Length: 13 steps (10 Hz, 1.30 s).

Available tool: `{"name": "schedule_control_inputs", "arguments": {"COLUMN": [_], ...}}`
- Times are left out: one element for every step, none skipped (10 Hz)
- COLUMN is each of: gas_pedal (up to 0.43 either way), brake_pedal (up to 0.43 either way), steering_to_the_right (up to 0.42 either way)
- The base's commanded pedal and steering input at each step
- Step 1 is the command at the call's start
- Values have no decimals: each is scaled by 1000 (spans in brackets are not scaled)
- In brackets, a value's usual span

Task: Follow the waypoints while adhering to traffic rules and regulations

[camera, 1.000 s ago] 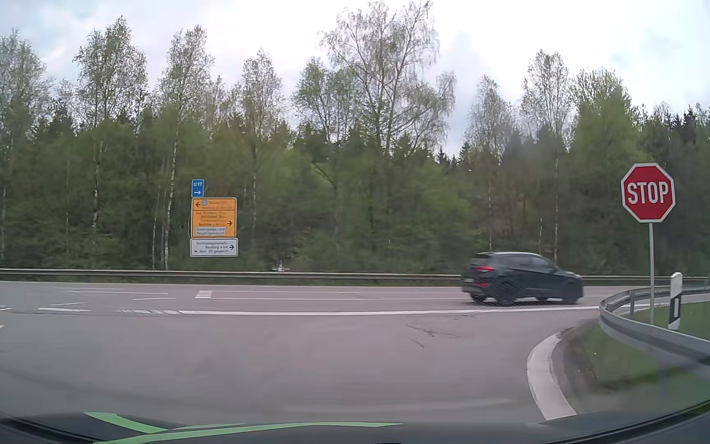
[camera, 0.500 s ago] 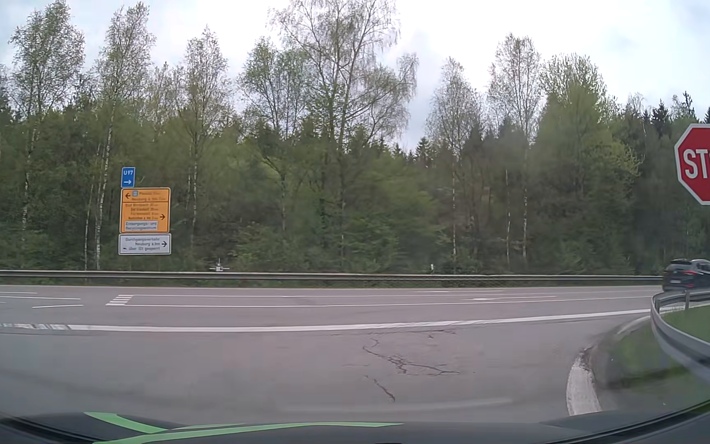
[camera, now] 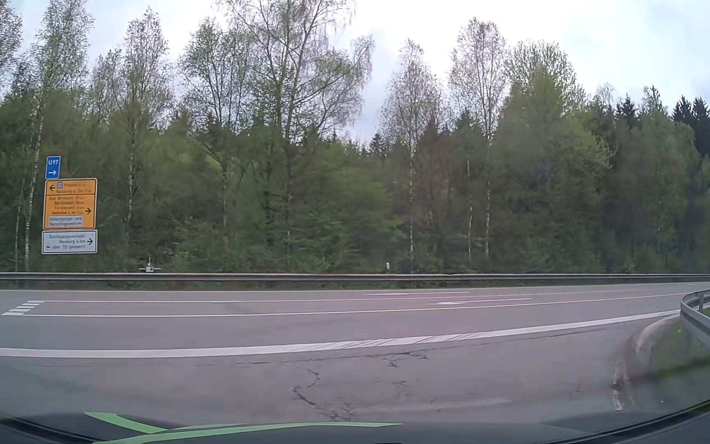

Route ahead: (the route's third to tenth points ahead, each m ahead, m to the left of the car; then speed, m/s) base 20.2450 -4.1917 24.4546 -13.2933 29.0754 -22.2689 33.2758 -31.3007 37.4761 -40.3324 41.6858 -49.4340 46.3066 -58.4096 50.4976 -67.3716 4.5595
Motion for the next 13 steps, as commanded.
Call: {"name": "schedule_control_inputs", "arguments": {"gas_pedal": [0, 0, 0, 0, 0, 0, 0, 0, 0, 0, 0, 0, 0], "brake_pedal": [232, 232, 232, 232, 232, 238, 250, 250, 256, 262, 262, 262, 262], "steering_to_the_right": [175, 176, 176, 176, 176, 177, 178, 179, 179, 178, 177, 173, 166]}}
